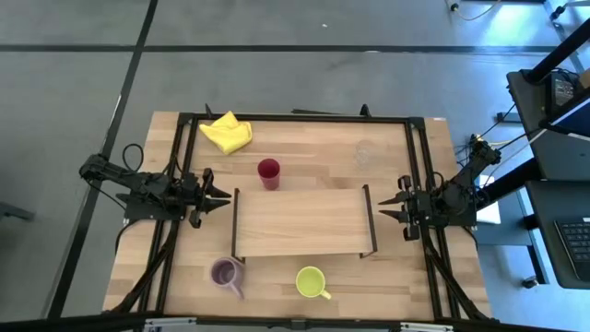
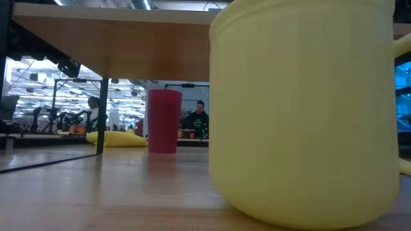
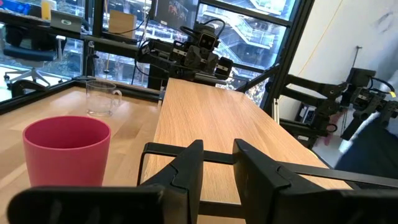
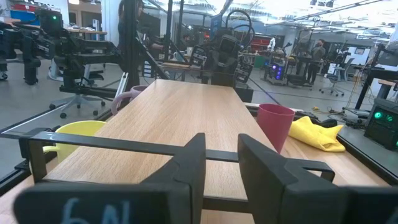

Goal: Stack small to large cups/mugs on shelf

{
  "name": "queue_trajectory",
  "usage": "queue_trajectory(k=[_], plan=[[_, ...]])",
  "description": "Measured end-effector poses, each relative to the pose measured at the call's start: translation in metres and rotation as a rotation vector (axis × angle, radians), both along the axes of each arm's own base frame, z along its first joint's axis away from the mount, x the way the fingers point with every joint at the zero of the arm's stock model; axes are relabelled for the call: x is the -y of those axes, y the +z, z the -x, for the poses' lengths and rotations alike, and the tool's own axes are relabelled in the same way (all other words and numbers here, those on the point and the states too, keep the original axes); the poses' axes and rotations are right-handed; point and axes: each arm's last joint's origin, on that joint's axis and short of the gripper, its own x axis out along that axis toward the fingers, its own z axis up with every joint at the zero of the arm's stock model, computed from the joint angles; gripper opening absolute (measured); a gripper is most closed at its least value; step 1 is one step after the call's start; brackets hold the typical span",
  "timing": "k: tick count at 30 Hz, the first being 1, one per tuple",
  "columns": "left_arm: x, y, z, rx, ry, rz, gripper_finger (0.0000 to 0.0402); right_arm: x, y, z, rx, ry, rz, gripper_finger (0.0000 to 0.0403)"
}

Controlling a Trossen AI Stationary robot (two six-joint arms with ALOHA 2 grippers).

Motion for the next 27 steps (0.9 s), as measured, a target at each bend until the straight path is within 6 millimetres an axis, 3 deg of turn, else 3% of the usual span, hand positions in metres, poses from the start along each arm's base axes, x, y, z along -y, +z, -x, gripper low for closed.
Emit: queue_trajectory(k=[14, 22, 27], plan=[[-0.002, 0.005, 0.000, 0.046, 0.070, -0.011, 0.0082, 0.000, 0.000, 0.000, 0.000, 0.000, 0.000, 0.0096], [-0.011, 0.062, 0.025, 0.678, 0.055, 0.329, 0.0082, 0.000, 0.000, 0.000, 0.000, 0.000, 0.000, 0.0096], [-0.019, 0.080, 0.049, 0.985, 0.045, 0.436, 0.0082, 0.000, 0.000, 0.000, 0.000, 0.000, -0.001, 0.0096]])
